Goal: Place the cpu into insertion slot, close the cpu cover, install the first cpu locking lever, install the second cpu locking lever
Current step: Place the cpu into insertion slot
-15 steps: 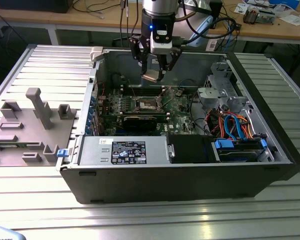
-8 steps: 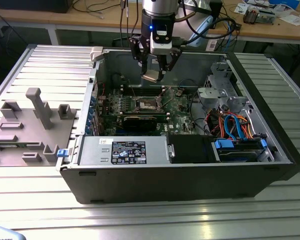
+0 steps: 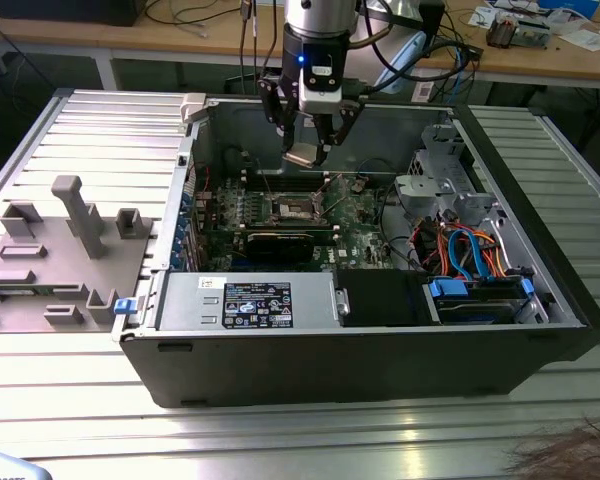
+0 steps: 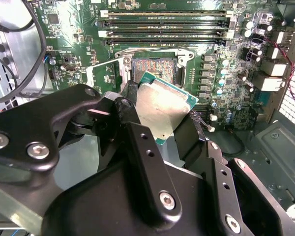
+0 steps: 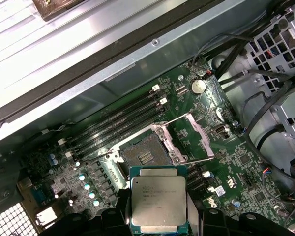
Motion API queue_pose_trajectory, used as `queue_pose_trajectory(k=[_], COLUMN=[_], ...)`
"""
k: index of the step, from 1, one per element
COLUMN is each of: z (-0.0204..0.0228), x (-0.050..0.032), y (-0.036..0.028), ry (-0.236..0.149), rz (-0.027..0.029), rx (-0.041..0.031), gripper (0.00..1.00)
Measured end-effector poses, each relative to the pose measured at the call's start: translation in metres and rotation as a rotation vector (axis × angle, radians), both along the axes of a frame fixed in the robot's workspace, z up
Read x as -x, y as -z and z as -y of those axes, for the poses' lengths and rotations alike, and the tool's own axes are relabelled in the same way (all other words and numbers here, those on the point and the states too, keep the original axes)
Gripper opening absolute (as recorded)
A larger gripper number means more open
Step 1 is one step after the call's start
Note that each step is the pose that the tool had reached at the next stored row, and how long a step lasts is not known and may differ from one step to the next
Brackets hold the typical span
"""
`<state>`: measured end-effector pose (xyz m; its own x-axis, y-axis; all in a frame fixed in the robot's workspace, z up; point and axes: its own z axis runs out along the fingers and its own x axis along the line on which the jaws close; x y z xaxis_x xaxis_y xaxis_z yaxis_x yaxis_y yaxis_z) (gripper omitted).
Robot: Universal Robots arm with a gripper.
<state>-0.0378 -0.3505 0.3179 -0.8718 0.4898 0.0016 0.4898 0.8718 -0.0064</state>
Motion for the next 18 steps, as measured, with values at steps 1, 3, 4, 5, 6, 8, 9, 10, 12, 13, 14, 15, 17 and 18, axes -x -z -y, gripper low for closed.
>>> queue_pose_trajectory(k=[1, 3, 4, 5, 6, 8, 9, 10, 12, 13, 14, 15, 17, 18], z=[0.0000, 0.0000, 0.0000, 0.0000, 0.0000, 0.0000, 0.0000, 0.0000, 0.0000, 0.0000, 0.0000, 0.0000, 0.0000, 0.0000], x=[0.0000, 0.0000, 0.0000, 0.0000, 0.0000, 0.0000, 0.0000, 0.0000, 0.0000, 0.0000, 0.0000, 0.0000, 0.0000, -0.0007], y=[0.0001, 0.0003, 0.0012, 0.0019, 0.0020, 0.0029, 0.0036, 0.0041, 0.0045, 0.0046, 0.0046, 0.0047, 0.0047, 0.0047], ry=[0.000, 0.001, 0.003, 0.004, 0.004, 0.006, 0.008, 0.010, 0.012, 0.013, 0.013, 0.013, 0.013, 0.013], rz=[0.0000, 0.0000, 0.0000, 0.0000, 0.0000, 0.0000, 0.0000, 0.0000, 0.0000, 0.0000, 0.0000, 0.0000, 0.0000, 0.0000], rx=[0.0000, 0.0000, -0.0001, -0.0001, 0.0000, 0.0000, 0.0000, 0.0000, 0.0000, 0.0000, 0.0000, 0.0000, 0.0000, -0.0001], gripper=[0.55, 0.55, 0.55, 0.55, 0.55, 0.55, 0.55, 0.55, 0.55, 0.55, 0.55, 0.55, 0.55, 0.55])
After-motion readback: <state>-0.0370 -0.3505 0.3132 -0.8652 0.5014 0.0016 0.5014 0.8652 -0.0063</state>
